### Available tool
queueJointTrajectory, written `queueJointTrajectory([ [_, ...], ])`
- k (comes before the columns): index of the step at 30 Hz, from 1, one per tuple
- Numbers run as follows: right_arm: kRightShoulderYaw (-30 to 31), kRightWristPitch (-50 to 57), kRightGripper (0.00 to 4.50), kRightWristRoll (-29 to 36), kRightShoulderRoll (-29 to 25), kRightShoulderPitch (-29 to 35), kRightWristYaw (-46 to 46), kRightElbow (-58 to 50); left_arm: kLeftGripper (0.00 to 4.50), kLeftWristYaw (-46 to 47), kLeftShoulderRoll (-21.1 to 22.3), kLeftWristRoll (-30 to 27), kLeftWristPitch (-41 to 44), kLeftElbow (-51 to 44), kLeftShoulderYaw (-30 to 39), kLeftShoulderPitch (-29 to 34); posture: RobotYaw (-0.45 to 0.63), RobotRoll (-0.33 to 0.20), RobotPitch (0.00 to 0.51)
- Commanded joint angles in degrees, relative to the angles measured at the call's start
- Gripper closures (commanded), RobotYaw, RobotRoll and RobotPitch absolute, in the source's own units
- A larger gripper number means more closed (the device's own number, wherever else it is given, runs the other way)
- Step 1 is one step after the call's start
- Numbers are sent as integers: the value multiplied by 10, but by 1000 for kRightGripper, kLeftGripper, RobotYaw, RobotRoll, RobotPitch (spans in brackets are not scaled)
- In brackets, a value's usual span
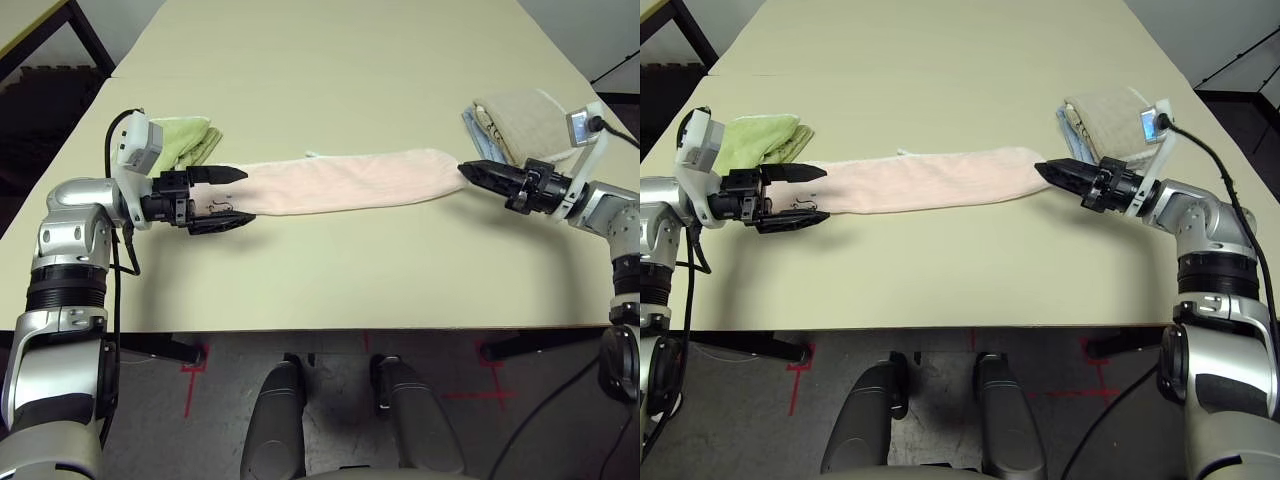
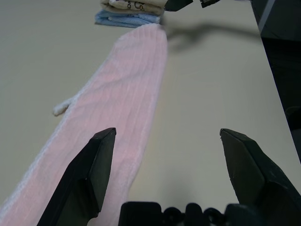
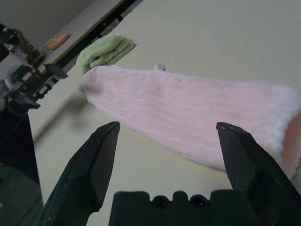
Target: Fold the towel and set it aside.
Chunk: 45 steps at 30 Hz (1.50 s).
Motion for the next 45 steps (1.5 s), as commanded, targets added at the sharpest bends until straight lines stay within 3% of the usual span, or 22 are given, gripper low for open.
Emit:
queueJointTrajectory([
  [1,-20,85,21,33,-11,2,-34,2,16,-11,-5,1,-20,-6,-15,11,12,0,201],
  [5,-38,147,21,59,-8,36,-76,-31,16,-13,-5,-6,-19,-33,-21,23,19,0,202],
  [12,-167,227,21,127,58,91,-247,-87,16,-3,-7,-9,-14,-59,-21,41,21,0,203],
  [16,-208,256,21,145,95,99,-336,-104,16,-1,-11,-6,-28,-54,-22,42,10,0,204],
  [28,-244,245,21,172,147,73,-470,-90,16,-1,-5,-2,-37,-44,-25,36,13,0,209],
  [38,-195,183,21,151,155,43,-486,-38,16,1,-8,-2,-48,-35,-24,35,13,0,210],
  [45,-184,157,21,151,172,31,-506,-30,16,61,-7,15,-46,-4,-19,28,11,0,210],
])
